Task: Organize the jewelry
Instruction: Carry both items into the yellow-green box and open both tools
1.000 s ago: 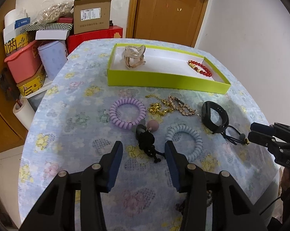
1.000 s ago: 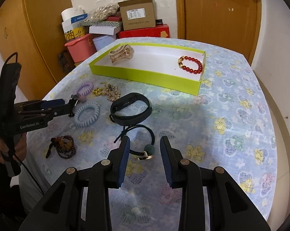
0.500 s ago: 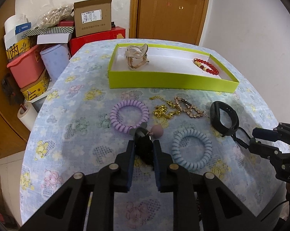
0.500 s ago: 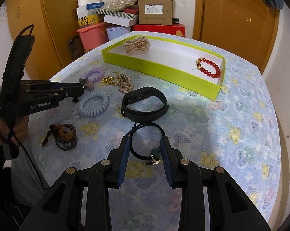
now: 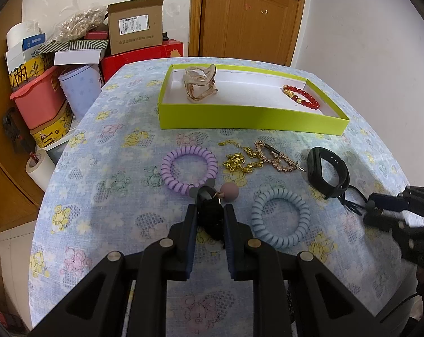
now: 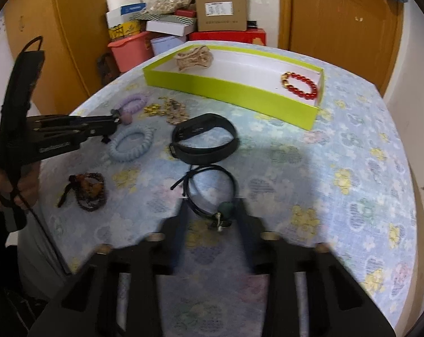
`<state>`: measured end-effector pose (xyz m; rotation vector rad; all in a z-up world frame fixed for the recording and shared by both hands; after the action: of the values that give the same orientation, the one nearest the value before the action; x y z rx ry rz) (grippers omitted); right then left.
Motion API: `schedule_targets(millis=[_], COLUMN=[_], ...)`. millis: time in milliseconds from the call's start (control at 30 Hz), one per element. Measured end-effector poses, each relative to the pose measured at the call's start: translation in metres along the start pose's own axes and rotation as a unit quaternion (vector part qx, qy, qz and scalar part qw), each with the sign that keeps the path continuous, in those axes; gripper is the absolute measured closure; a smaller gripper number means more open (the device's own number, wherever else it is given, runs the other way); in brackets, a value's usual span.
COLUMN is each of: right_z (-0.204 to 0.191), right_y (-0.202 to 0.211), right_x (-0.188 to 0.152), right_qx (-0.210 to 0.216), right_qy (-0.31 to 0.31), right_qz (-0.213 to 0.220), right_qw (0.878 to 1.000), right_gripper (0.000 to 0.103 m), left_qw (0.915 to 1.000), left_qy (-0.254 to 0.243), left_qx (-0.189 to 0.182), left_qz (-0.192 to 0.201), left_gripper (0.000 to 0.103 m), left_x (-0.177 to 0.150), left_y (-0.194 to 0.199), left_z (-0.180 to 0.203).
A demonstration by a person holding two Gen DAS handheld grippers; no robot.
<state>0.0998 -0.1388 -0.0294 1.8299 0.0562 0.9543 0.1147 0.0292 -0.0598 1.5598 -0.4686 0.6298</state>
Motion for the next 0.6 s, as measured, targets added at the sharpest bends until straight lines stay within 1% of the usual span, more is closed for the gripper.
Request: schedule_targets(millis=[133, 333, 600], right_z=[0.003, 0.0, -0.005], right_y=[0.003, 0.011, 0.034], right_x=[-0.001, -0.005, -0.002], right_qx=[0.002, 0.007, 0.01], right_qy=[-0.013, -0.021, -0.029], right_qz=[0.002, 0.011, 0.039], right_qw=[1.0, 1.0, 0.999], right_gripper=[0.082, 0.082, 0.082], left_qw=[1.0, 0.9999, 0.9995], left_qy=[0.0, 0.005, 0.007], left_qx=[0.0, -0.01, -0.019], left_qz=[0.0, 0.0, 0.024], left_gripper=[0.085, 0.086, 0.087], left_x=[0.0, -0.005, -0.007], left_y=[0.0, 0.006, 0.035], left_z=[-0.001, 0.0, 0.003])
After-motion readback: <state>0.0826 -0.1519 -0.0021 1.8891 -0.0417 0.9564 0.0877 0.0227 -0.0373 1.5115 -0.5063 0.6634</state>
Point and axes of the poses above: each gripper's, at about its wrist camera, not at the fingertips, and y roughly against the way its jaws point, z to its right, x to its top, the point moved 2 cm from there along -y, roughly the way its jaws point, and after that the axes turned 7 degrees about x, right-handed, at the moved point
